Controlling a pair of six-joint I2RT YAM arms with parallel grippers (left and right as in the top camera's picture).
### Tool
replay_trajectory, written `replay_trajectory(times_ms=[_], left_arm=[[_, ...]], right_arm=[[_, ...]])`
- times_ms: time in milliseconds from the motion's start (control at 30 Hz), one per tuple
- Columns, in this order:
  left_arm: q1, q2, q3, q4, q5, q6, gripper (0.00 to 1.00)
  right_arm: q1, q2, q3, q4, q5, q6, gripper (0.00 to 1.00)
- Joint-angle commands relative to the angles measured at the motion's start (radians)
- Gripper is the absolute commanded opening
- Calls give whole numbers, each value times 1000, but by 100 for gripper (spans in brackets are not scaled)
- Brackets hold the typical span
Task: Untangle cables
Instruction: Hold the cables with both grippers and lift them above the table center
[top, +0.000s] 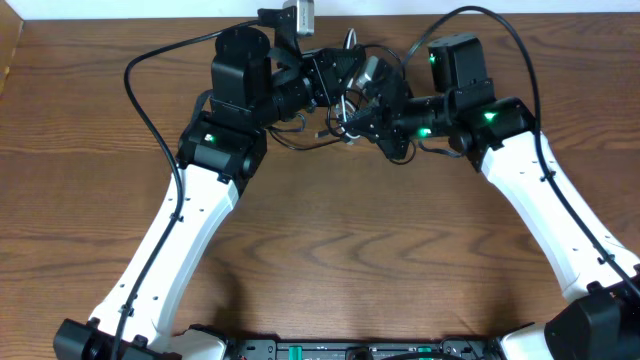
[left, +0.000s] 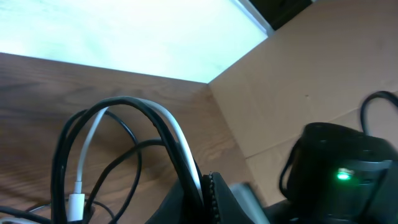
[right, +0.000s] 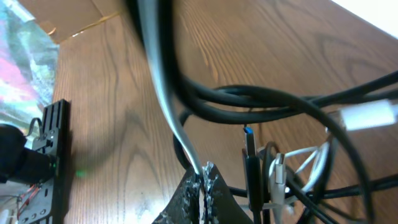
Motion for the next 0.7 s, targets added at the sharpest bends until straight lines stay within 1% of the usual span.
replay_trajectory(times_ms=[0,167,200,300,367,400,467,500,633,667], left_arm=[[-7,-20,9,20,34,-13,8],[-7,-20,9,20,34,-13,8],[-7,-20,9,22,34,-13,8],[-7,-20,9,23,34,-12,8],[-7,-20,9,23,34,-12,7],[-7,-20,9,23,34,-13,8],[-7,-20,9,23,34,-13,8],[-7,-20,9,23,34,-13,8],[-7,-20,9,24,34,-19,7],[-7,-20,9,24,34,-25,8]], right_arm=[[15,0,-13,-2,45,68,1],[10,-1,-13,16,45,101,1],[11,-1,-13,18,40,101,2],[14,-1,-13,18,37,100,29],[18,-1,-13,20,37,100,51],[21,-1,-13,22,38,100,52],[25,-1,-13,29,38,100,52],[28,-1,-13,35,38,100,49],[29,0,-13,40,43,100,48],[29,0,-13,43,46,99,46]])
